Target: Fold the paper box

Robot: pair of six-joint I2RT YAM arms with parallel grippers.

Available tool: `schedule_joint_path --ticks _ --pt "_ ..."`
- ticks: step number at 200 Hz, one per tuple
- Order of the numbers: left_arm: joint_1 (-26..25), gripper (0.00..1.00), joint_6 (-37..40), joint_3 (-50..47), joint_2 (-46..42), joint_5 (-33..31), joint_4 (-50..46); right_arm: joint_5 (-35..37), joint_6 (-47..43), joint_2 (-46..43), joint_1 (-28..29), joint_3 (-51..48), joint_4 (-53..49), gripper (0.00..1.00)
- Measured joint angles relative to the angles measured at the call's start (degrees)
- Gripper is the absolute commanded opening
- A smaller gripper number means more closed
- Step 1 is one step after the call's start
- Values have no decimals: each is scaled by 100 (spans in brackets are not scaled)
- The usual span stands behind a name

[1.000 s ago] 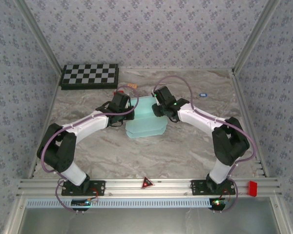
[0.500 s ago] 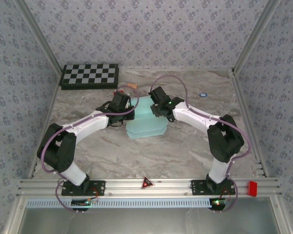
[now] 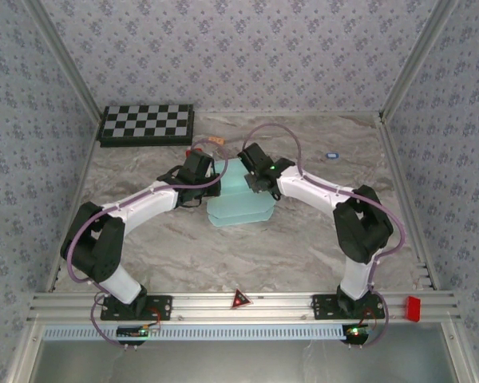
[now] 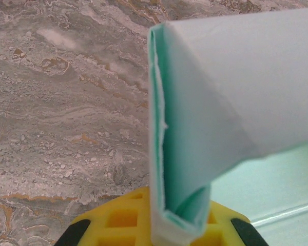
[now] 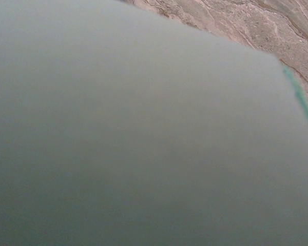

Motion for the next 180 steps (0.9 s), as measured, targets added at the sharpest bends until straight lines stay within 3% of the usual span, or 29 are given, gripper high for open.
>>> schedule_joint_path --ticks 180 --pt "-28 0 -282 74 184 81 -24 1355 1010 621 302 748 -791 14"
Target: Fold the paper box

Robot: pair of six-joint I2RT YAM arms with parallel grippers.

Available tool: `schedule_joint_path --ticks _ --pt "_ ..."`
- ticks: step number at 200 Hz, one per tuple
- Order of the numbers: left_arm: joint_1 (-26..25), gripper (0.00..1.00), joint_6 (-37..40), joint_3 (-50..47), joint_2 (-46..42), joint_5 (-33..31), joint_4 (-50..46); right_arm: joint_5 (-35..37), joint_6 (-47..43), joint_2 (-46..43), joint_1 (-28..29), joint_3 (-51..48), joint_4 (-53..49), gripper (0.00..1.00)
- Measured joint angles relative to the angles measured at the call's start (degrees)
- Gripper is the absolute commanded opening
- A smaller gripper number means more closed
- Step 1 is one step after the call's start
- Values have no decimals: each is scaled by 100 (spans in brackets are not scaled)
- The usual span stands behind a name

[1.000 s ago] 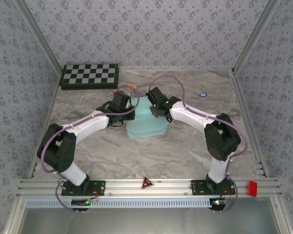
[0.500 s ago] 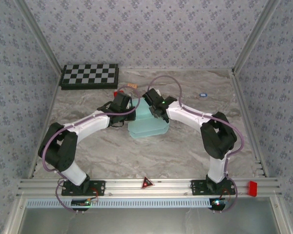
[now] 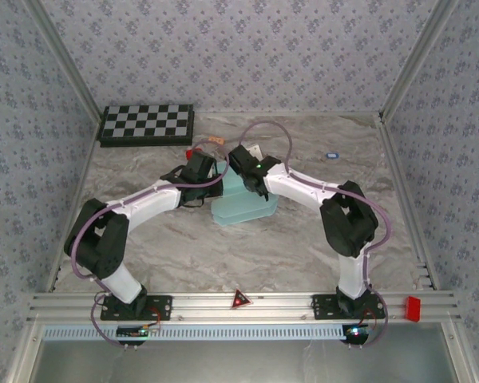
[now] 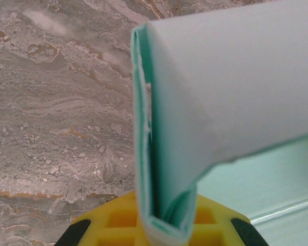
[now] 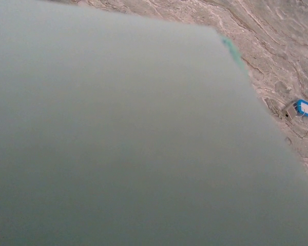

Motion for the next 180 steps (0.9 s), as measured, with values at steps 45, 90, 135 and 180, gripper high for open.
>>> schedule_joint_path --ticks 45,90,135,180 --pt "-2 0 -42 11 0 4 7 94 328 83 9 157 -177 10" --pt "-2 0 -44 11 0 7 9 144 496 125 15 205 -267 10" --pt "-35 0 -44 11 2 7 11 192 616 129 17 216 -361 11" --pt "-33 0 -44 22 33 -22 -2 83 466 103 17 149 -201 13"
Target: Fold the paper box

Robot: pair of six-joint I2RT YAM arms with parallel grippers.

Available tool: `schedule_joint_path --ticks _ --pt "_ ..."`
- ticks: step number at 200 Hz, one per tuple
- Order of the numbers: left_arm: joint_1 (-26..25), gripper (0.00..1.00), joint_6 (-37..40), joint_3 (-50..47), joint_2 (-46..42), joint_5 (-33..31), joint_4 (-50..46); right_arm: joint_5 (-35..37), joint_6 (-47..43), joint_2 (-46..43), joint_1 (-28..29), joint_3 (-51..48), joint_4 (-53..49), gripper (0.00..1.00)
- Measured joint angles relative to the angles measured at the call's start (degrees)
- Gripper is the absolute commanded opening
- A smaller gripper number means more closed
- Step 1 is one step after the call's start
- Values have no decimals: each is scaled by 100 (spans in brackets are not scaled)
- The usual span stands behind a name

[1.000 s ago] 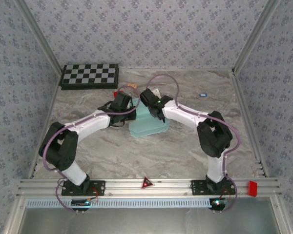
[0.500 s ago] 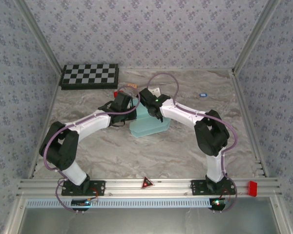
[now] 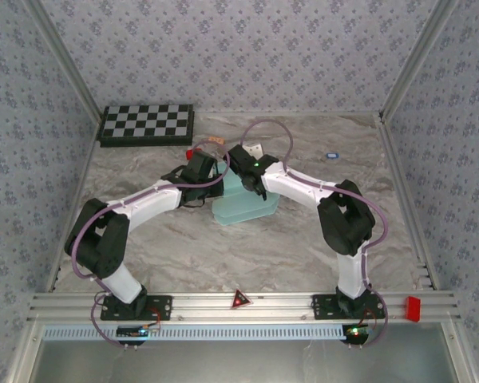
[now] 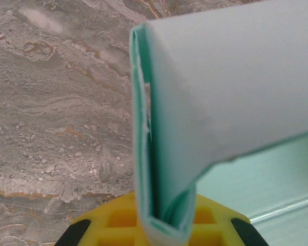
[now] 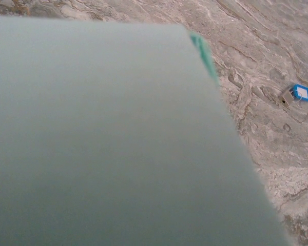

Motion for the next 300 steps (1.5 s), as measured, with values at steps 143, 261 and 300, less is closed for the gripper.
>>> schedule_joint_path --ticks 143,261,300 --pt "48 0 9 33 122 -131 -94 -660 -682 -223 -2 -308 280 28" --pt "48 0 9 55 146 -129 -101 -859 -667 -415 -55 -380 479 34" --pt "48 0 7 55 146 -127 -87 -669 -590 -415 -136 -164 361 34"
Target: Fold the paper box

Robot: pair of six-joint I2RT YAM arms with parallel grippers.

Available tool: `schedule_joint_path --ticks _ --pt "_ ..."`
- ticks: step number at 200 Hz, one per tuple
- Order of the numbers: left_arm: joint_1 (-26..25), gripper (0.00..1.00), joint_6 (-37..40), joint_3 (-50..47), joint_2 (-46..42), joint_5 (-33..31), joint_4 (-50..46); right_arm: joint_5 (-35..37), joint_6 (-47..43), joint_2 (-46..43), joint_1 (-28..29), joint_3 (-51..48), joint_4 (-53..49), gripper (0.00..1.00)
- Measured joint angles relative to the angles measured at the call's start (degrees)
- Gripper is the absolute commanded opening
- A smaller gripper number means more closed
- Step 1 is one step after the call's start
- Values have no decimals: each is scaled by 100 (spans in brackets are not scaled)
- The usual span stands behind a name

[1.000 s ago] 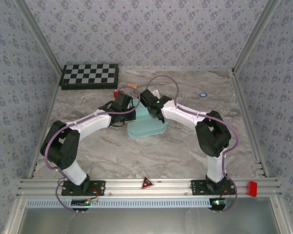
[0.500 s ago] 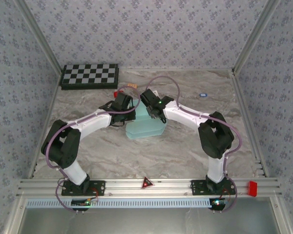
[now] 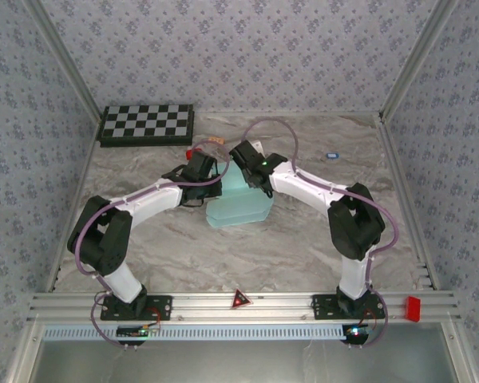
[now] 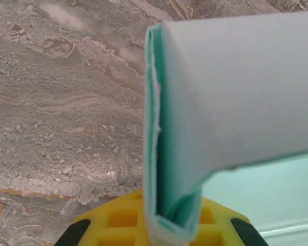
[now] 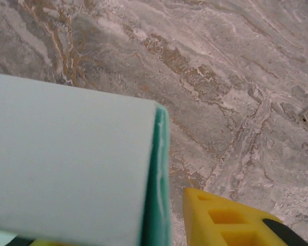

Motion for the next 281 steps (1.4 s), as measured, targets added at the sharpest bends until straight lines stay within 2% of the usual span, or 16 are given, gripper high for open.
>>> schedule_joint_path --ticks 88,177,281 --pt "0 0 17 33 0 -2 7 87 11 83 -11 424 -35 31" --pt "0 0 15 37 11 2 -13 343 44 444 -7 651 -98 19" --pt "-7 0 -4 37 13 46 31 857 400 778 70 1025 -452 18"
